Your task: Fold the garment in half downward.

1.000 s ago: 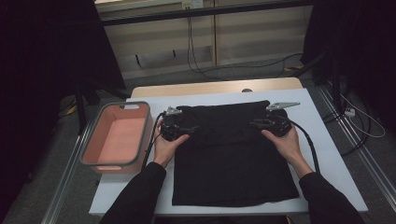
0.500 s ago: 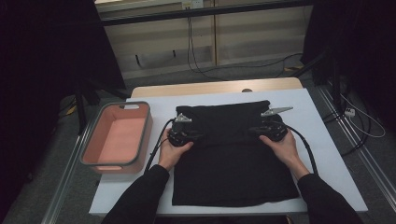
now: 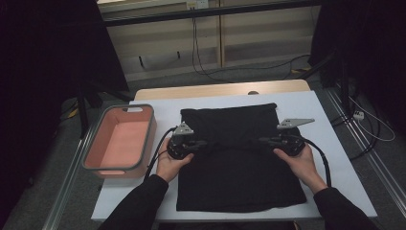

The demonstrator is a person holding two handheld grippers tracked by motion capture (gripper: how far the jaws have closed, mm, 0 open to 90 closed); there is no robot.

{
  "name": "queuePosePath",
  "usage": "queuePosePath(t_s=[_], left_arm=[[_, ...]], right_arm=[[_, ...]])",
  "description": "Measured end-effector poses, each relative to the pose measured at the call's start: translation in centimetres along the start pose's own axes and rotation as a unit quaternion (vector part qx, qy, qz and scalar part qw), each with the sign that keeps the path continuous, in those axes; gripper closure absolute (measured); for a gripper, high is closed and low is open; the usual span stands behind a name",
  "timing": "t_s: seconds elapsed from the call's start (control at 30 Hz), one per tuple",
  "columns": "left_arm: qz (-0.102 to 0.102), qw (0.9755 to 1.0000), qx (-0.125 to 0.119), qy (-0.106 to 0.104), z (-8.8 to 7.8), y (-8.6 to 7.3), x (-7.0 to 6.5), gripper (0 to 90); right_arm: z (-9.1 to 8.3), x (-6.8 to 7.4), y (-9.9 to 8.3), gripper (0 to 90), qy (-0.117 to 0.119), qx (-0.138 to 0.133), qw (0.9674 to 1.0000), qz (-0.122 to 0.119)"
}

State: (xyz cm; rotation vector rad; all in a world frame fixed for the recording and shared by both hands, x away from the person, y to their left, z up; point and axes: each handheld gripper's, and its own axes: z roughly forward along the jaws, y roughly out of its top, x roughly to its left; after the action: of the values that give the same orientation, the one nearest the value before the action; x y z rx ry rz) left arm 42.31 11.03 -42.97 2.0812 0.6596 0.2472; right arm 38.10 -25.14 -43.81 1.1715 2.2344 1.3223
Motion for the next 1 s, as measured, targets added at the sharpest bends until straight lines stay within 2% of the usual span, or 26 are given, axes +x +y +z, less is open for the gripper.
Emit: queuePosePath(t_s=[0.1, 0.27, 0.4, 0.5, 0.63, 0.73, 0.8, 0.9, 0.97, 1.0], left_arm=[[0.001, 0.9999, -0.001, -0.012, -0.6, -0.4, -0.4, 86.5], [0.017, 0.9994, 0.017, -0.024, -1.0, -1.5, -1.3, 86.1], [0.021, 0.9986, 0.032, -0.035, -1.1, -2.2, -2.0, 83.4], [0.016, 0.9982, 0.045, -0.036, -1.3, -2.7, -2.3, 76.4], [0.012, 0.9977, 0.05, -0.044, -1.5, -3.1, -2.7, 65.3], [0.005, 0.9985, 0.041, -0.035, -1.4, -2.9, -2.7, 61.2], [-0.004, 0.9992, 0.035, -0.02, -1.3, -2.6, -2.3, 59.6], [-0.022, 0.9996, 0.014, -0.01, -1.2, -1.7, -1.3, 59.0], [-0.026, 0.9996, 0.011, 0.003, -0.8, -1.3, -0.9, 59.1], [-0.019, 0.9997, 0.015, 0.009, -0.5, -1.2, -0.9, 59.0]], right_arm=[[-0.6, 0.5, -0.6, 89.8, 0.001, 0.002, 1.0, -0.004], [-1.4, 1.2, -1.6, 89.8, 0.0, 0.009, 0.9999, -0.013], [-1.3, 1.7, -2.5, 89.0, 0.003, 0.029, 0.9994, -0.018], [-1.4, 2.1, -2.9, 87.5, 0.012, 0.037, 0.999, -0.024], [-1.6, 2.6, -3.1, 79.1, 0.013, 0.041, 0.9988, -0.023], [-1.4, 2.6, -2.8, 75.9, 0.007, 0.033, 0.9991, -0.024], [-1.0, 2.4, -2.5, 73.6, 0.006, 0.027, 0.9994, -0.02], [-0.4, 2.0, -2.0, 73.5, -0.008, 0.02, 0.9996, -0.017], [0.3, 1.8, -1.9, 73.5, -0.014, 0.027, 0.9995, -0.009], [0.6, 1.8, -2.0, 73.4, -0.016, 0.033, 0.9993, -0.01]])
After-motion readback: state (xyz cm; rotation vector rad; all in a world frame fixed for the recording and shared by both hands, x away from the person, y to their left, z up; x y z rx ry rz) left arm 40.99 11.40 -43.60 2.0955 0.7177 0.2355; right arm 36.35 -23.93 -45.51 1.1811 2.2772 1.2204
